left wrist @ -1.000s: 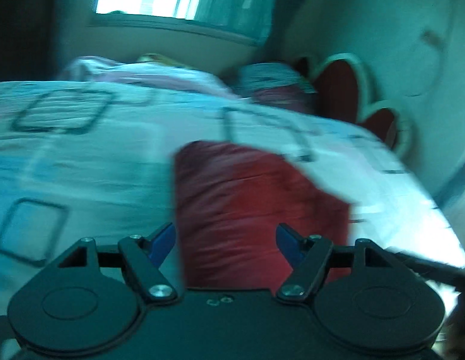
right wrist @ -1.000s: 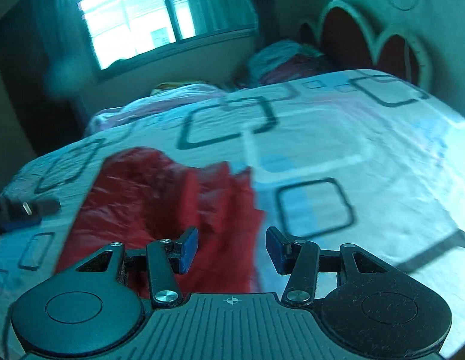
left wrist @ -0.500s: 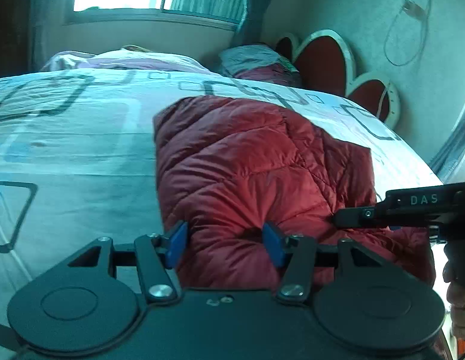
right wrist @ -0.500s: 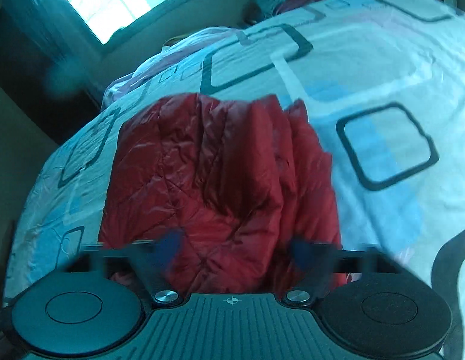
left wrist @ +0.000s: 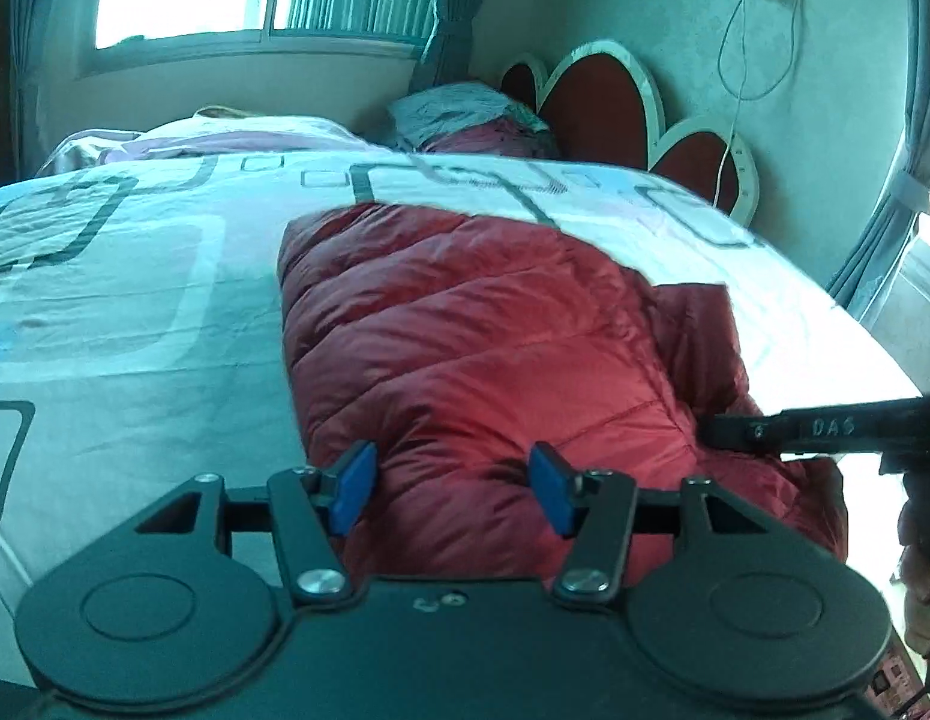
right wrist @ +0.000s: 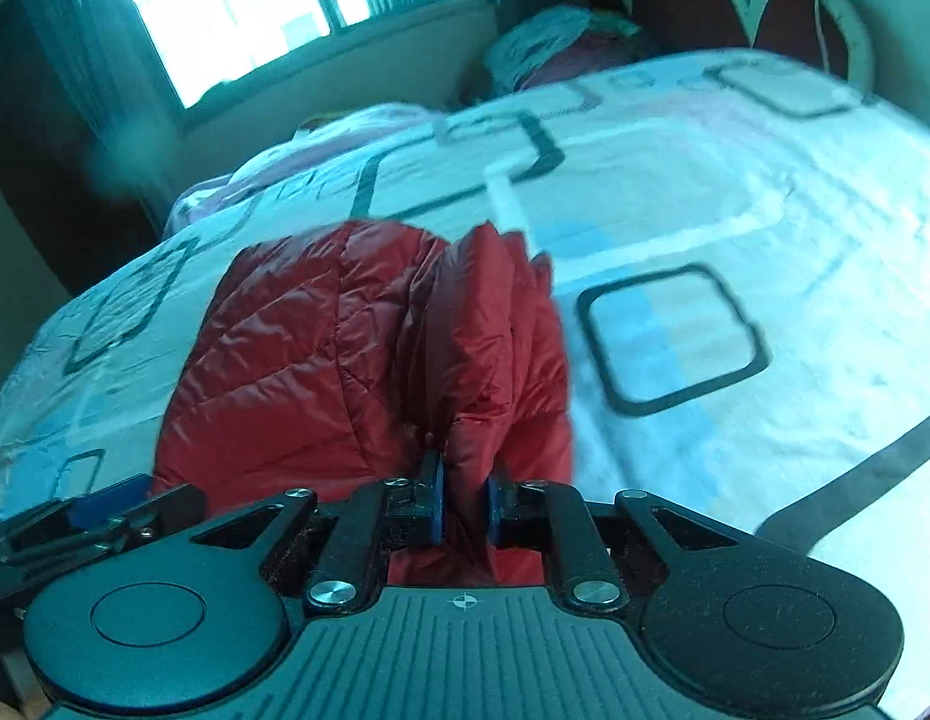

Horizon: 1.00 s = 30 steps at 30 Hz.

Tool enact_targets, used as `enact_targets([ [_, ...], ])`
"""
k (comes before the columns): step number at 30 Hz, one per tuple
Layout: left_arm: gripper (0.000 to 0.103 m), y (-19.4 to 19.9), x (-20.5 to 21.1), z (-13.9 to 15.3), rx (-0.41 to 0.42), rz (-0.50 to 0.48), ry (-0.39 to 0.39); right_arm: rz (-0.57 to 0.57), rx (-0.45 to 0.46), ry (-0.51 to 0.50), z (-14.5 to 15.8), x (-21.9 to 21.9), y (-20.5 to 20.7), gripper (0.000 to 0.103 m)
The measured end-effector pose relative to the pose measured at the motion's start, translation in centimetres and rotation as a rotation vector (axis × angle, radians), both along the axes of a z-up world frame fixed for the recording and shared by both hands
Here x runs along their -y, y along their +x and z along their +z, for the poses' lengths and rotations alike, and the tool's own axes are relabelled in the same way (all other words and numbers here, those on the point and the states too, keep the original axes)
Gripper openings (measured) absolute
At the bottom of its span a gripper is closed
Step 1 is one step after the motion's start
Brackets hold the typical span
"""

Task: Fold large clothes
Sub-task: 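Fold the held jacket edge inward with the right tool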

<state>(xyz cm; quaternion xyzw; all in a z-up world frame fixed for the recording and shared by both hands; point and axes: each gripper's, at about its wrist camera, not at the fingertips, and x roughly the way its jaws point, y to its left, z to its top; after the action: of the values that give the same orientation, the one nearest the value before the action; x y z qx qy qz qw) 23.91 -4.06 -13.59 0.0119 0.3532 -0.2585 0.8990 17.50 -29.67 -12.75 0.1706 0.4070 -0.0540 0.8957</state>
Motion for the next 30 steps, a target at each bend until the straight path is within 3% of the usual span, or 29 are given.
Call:
enact_targets([
  [4,0.057,-0.5,1.3,-1.1,0.042,-0.023,0.075,-0.017,-0.045,-0.043,-2.0,0.0,0.3,0.020],
  [5,0.057,-0.5,1.3,-1.1,0.036,-0.016,0.073,-0.033,-0.041,-0.058,-1.6,0.0,0.1,0.026],
  [9,0.055,-0.4,0.9,-0.6,0.000,0.009,0.040,-0.059,0.053,-0.107,1.8,0.1,-2.1,0.027],
  [13,0.055,-1.0,1.6,-0.5,0.013,0.019,0.058,0.026,0.127,-0.071,3.8,-2.1,-4.7,0.027],
  [21,0.058,-0.9,1.8,-0.7,0.006,0.027,0.080,0.096,-0.008,-0.192,-2.0,-3.3,-5.2,0.027],
  [23,0.059,-0.7,1.9,-0.5,0.000,0.030,0.102,0.083,-0.040,-0.135,-2.9,-1.9,-4.4,0.027],
  [25,0.059,-0.5,1.8,0.1,-0.017,0.049,0.115,0.087,-0.050,-0.115,-2.1,-1.5,-4.1,0.027],
  [30,0.059,-0.4,1.2,2.0,-0.016,0.109,0.095,0.074,0.065,-0.096,1.9,-0.5,-4.5,0.027],
])
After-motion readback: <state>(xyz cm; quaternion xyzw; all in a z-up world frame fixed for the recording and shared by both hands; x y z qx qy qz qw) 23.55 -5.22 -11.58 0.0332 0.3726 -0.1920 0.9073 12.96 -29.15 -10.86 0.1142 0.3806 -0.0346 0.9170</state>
